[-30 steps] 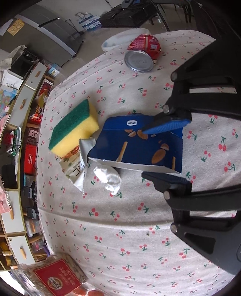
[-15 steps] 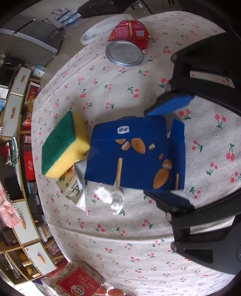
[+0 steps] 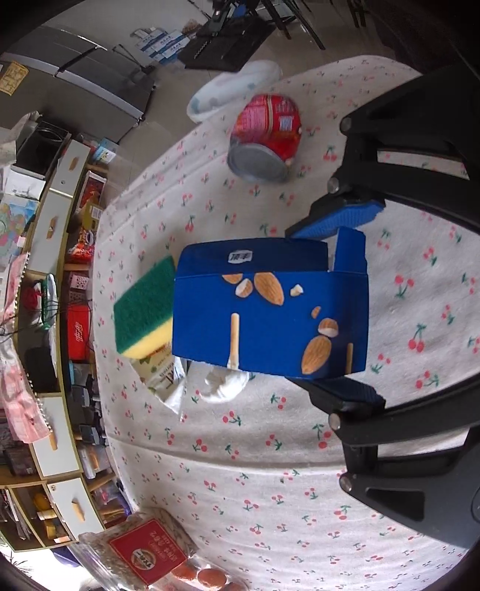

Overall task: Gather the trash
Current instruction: 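Drop the black tray into the bin with the right tool while the left tool carries the blue box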

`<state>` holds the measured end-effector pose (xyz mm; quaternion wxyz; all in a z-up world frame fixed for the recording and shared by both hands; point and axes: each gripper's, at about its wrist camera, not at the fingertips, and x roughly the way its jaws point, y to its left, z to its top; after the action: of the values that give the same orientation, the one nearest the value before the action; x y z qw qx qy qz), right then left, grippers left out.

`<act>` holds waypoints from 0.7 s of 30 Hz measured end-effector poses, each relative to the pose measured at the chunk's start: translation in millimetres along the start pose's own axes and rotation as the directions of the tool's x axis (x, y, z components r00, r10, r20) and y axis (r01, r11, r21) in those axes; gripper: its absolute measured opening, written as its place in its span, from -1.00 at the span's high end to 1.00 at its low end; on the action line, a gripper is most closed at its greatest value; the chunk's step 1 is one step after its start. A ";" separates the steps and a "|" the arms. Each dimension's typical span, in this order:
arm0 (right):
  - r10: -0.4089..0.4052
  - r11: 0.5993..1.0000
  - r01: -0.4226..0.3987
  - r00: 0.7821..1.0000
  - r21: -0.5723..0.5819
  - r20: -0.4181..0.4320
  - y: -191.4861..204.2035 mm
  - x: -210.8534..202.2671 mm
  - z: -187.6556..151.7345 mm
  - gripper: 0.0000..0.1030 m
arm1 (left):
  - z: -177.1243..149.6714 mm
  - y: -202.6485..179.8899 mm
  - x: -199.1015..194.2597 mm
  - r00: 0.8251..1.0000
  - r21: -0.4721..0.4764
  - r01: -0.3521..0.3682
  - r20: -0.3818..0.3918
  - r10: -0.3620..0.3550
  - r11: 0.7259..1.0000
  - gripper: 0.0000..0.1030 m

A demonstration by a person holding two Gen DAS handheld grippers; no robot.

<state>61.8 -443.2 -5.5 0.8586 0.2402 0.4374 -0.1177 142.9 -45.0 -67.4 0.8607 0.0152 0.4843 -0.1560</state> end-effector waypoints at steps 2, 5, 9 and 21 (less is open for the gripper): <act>-0.044 0.999 0.044 0.999 0.012 0.012 -6.9 3.3 6.0 -0.23 | -0.6 -7.7 -6.2 1.000 0.013 0.010 0.001 -0.010 1.000 -0.32; -0.092 0.995 0.092 0.996 0.047 0.012 -17.8 14.0 14.0 -0.23 | -1.0 -20.0 -14.7 1.000 0.035 0.026 0.007 -0.026 0.999 -0.32; -0.144 0.987 0.144 0.990 0.066 -0.001 -26.4 29.9 19.5 -0.28 | 4.7 -42.0 -25.8 0.998 0.064 0.058 0.020 -0.059 0.996 -0.32; -0.110 0.986 0.112 0.994 0.126 -0.016 -54.0 22.8 13.4 -0.51 | 22.1 -131.5 -17.8 0.990 0.217 0.137 -0.011 -0.137 0.967 -0.32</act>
<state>62.2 -496.2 -34.0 0.8317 0.2702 0.4455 -0.1919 115.3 -169.4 -24.3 0.8419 0.0755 0.4627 -0.2672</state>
